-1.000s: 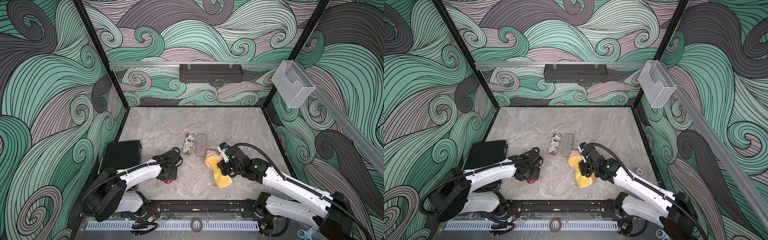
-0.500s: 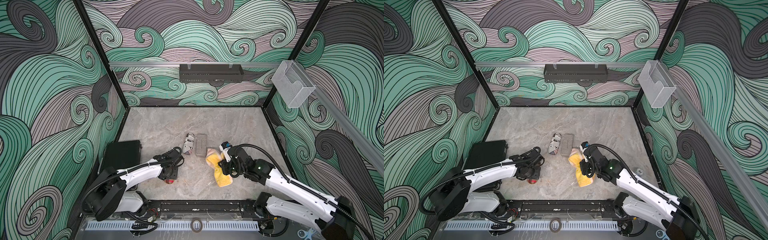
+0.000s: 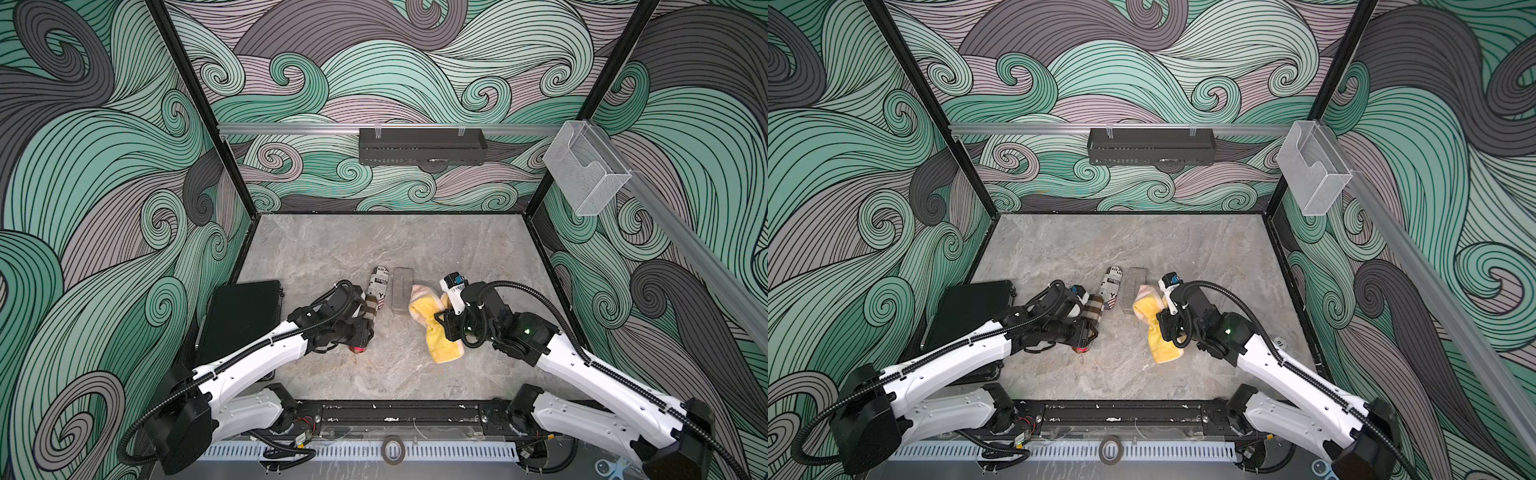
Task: Wipe the eyeglass case
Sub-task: Pick up the eyeglass case from the center of the board, then wipe the dirt from the eyeglass case.
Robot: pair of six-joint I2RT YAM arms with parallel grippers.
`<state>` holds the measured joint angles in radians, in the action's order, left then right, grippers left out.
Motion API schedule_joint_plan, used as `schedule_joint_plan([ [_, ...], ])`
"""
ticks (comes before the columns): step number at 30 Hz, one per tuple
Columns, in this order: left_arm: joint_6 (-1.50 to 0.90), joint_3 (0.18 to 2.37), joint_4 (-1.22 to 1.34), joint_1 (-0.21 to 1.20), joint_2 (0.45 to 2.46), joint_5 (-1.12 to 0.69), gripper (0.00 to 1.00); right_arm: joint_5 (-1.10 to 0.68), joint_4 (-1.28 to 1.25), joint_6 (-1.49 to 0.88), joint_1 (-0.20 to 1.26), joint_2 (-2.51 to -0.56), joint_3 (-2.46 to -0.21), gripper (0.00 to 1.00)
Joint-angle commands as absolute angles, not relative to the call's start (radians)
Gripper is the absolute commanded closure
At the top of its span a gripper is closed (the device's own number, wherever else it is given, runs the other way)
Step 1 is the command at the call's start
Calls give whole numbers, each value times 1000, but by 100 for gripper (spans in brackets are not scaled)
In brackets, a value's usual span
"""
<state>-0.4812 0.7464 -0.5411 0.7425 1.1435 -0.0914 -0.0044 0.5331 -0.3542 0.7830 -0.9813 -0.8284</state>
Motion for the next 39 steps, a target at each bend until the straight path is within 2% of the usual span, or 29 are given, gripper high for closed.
schedule_joint_plan([
  [1, -418, 782, -460, 760, 1178, -167, 48, -64, 505, -312, 766, -1013, -887, 100],
  [15, -278, 859, -332, 854, 1321, -300, 47, -362, 409, -295, 636, -1049, -904, 100],
  [21, -243, 881, -329, 880, 1356, -329, 47, -524, 332, -333, 630, -1089, -878, 100],
  [29, -241, 894, -297, 921, 1345, -347, 47, -473, 286, -381, 627, -1171, -834, 100],
  [37, -243, 903, -307, 945, 1335, -300, 46, -273, 431, -360, 631, -1197, -797, 100],
  [39, -239, 908, -308, 950, 1339, -295, 46, -269, 457, -339, 632, -1193, -804, 100],
])
